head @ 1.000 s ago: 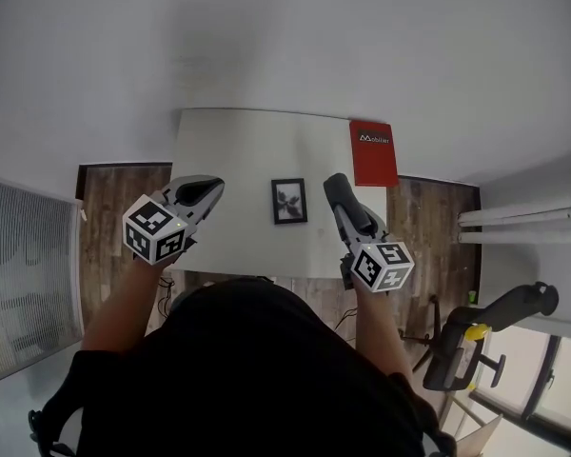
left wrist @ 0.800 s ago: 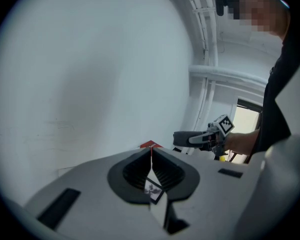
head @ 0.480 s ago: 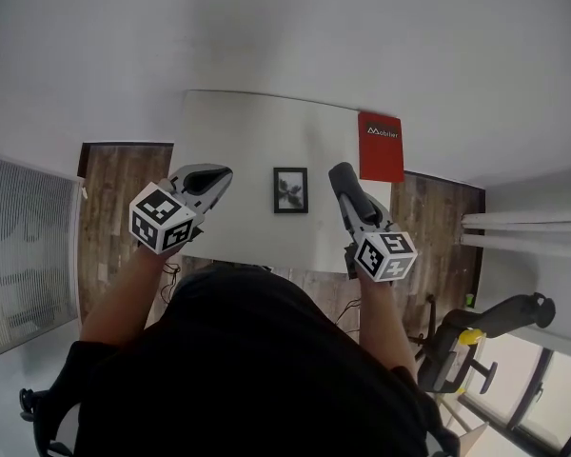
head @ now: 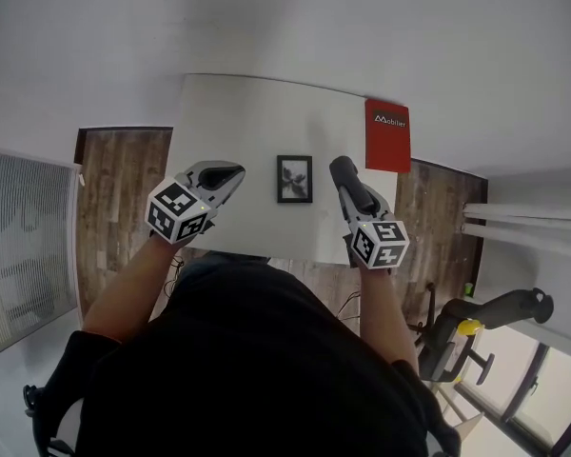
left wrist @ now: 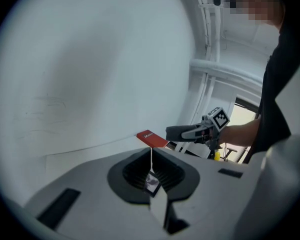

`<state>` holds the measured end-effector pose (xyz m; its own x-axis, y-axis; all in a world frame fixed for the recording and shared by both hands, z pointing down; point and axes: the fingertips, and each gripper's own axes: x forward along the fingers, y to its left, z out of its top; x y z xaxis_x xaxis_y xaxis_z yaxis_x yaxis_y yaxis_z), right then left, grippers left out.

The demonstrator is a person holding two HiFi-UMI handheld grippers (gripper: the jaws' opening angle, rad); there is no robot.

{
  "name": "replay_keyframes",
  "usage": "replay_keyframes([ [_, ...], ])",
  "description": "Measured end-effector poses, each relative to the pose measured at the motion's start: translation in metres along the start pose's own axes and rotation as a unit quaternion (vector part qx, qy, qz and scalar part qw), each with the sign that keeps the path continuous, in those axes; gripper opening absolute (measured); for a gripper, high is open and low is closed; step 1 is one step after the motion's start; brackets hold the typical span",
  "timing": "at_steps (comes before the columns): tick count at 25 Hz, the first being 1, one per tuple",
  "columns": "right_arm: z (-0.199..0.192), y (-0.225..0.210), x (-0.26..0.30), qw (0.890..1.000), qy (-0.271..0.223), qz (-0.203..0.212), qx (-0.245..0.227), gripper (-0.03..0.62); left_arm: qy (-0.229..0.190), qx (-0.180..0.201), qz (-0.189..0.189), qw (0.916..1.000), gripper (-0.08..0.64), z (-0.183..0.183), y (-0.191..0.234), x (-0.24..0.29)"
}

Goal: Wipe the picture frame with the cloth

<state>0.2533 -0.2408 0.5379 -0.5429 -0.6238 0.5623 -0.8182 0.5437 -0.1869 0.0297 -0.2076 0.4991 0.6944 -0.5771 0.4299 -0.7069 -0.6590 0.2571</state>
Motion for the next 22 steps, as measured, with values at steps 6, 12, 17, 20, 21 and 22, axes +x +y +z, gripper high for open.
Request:
replay_keyframes([
  [6,-0.025,0.003,0.033,0.999,0.041,-0.005,-0.025,0.114,0.036,-0.002,-0.021,0.9991,0.020,-0.032,0.012,0.036],
  [12,-0.041,0.010,0.066,0.995,0.074,-0.003,-0.070,0.114,0.079,0.009,-0.037,0.9961,0.065,-0.073,0.011,0.069],
  [17,-0.049,0.017,0.094,0.988,0.098,0.001,-0.122,0.114,0.113,0.023,-0.050,0.9920,0.107,-0.104,0.008,0.091],
  [20,-0.057,0.022,0.111,0.980,0.115,0.006,-0.161,0.114,0.128,0.021,-0.059,0.9898,0.121,-0.120,0.008,0.101],
  [21,-0.059,0.023,0.117,0.978,0.120,0.009,-0.171,0.114,0.132,0.019,-0.061,0.9892,0.123,-0.125,0.008,0.103],
  [22,-0.062,0.024,0.122,0.976,0.125,0.011,-0.179,0.114,0.135,0.016,-0.063,0.9887,0.123,-0.129,0.009,0.106],
])
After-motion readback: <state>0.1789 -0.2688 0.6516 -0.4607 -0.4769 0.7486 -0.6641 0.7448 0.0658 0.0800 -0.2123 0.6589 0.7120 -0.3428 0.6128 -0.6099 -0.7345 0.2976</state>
